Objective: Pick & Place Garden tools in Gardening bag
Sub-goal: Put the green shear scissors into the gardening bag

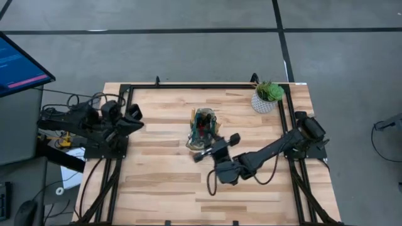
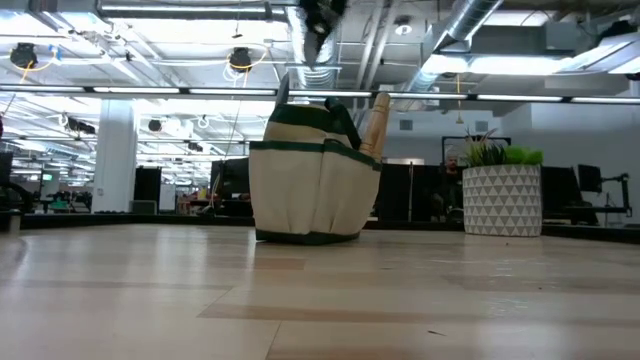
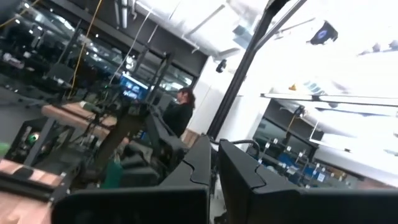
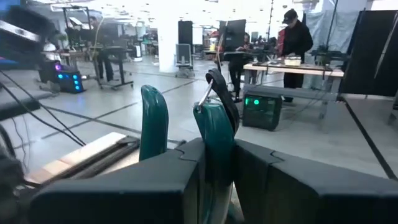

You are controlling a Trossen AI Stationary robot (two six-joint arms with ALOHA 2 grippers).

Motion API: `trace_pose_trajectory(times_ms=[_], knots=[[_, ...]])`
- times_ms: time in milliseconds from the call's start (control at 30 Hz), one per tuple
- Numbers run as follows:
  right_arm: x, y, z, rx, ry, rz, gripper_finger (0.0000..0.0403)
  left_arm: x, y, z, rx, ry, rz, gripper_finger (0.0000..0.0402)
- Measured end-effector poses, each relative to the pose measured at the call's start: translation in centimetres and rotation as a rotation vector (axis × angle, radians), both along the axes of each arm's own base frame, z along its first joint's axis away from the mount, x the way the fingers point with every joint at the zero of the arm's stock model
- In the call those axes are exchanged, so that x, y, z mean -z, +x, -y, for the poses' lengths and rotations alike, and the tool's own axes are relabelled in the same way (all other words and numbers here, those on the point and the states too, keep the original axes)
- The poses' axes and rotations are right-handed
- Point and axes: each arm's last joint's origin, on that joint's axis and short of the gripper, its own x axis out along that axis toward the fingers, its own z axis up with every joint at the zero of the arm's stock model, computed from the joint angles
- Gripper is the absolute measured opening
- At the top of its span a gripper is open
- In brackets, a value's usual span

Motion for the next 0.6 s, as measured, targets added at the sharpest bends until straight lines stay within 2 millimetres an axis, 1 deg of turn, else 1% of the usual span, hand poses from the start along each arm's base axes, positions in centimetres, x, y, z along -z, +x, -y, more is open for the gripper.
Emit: trace_pose_trajectory(times_ms=[67,133,233,333,467,533,600], knots=[[-0.2,1.4,-0.5,0.006,-0.003,-0.006,0.0047,-0.1,-0.4,-0.1,0.0,-0.003,0.016,0.0002],[0.0,2.9,-1.2,0.01,-0.007,-0.012,0.0047,-0.2,-0.6,-0.1,0.0,-0.005,0.026,0.0002],[1.0,5.1,-2.0,0.019,-0.006,-0.009,0.0047,-0.3,-1.0,-0.2,0.0,-0.008,0.039,0.0002],[2.5,7.0,-3.0,0.011,-0.008,-0.016,0.0047,-0.4,-1.1,-0.2,0.0,-0.008,0.043,0.0002],[3.6,8.9,-3.9,0.015,-0.006,-0.01,0.0047,-0.4,-1.1,-0.2,0.016,-0.001,0.045,0.0002],[4.5,9.6,-4.1,0.018,-0.024,-0.046,0.0047,-0.4,-1.1,-0.1,0.027,0.004,0.047,0.0002],[5.2,10.3,-3.9,0.026,-0.047,-0.092,0.0047,-0.4,-1.1,-0.1,0.037,0.007,0.047,0.0002]])
